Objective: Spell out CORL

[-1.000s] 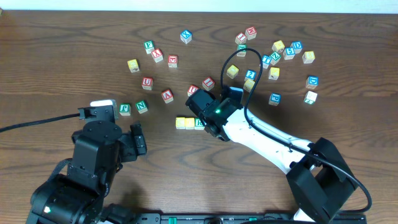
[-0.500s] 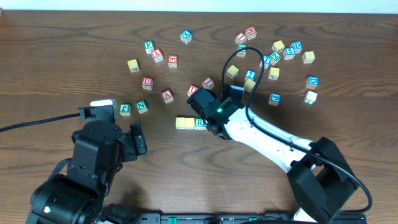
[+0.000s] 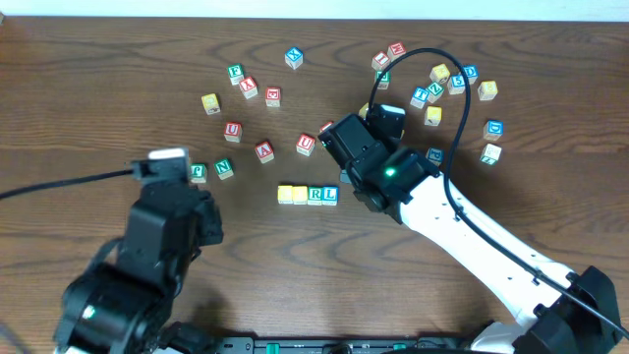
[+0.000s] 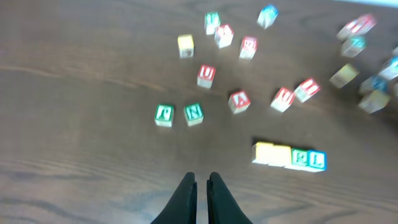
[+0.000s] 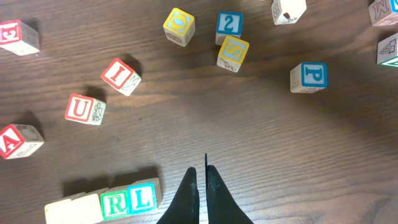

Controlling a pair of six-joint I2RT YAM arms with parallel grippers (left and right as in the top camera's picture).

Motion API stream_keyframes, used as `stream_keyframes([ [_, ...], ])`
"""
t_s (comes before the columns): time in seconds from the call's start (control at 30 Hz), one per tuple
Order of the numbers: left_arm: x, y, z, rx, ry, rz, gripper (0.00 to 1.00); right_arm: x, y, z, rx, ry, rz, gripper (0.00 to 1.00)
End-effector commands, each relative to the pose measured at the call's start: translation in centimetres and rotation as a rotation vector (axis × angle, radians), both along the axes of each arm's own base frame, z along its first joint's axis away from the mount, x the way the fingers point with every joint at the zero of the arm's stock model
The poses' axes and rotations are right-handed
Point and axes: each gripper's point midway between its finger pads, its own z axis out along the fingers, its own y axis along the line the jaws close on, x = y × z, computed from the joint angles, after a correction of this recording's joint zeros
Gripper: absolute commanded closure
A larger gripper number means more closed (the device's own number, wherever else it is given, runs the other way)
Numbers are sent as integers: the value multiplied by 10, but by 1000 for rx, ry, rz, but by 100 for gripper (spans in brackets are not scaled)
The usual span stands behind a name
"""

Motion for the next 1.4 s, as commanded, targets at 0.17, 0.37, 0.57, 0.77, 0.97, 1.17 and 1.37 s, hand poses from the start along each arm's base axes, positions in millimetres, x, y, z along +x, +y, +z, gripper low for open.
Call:
stream_keyframes([
  [0.17, 30, -16, -115, 54, 319, 82, 92, 6, -2, 16, 7, -47, -4, 99],
  [0.37, 57, -34, -173, 97, 444, 34, 92, 15, -19, 17, -16, -56, -44, 99],
  [0.57, 64, -41, -199, 127, 499, -5, 93, 27, -45, 12, 4, 3, -30, 99],
  [0.77, 65, -49, -201, 102, 501, -59, 92, 39, -33, 21, 183, 50, 246, 99],
  [0.97, 60, -67, -213, 24, 509, -144, 92, 47, -44, 29, 196, 19, 286, 99],
  [1.17, 50, -72, -225, -11, 539, -169, 92, 47, -45, 29, 185, 17, 280, 99],
  [1.37, 48, -71, -236, -17, 522, -171, 92, 47, -55, 26, 141, 20, 250, 99],
])
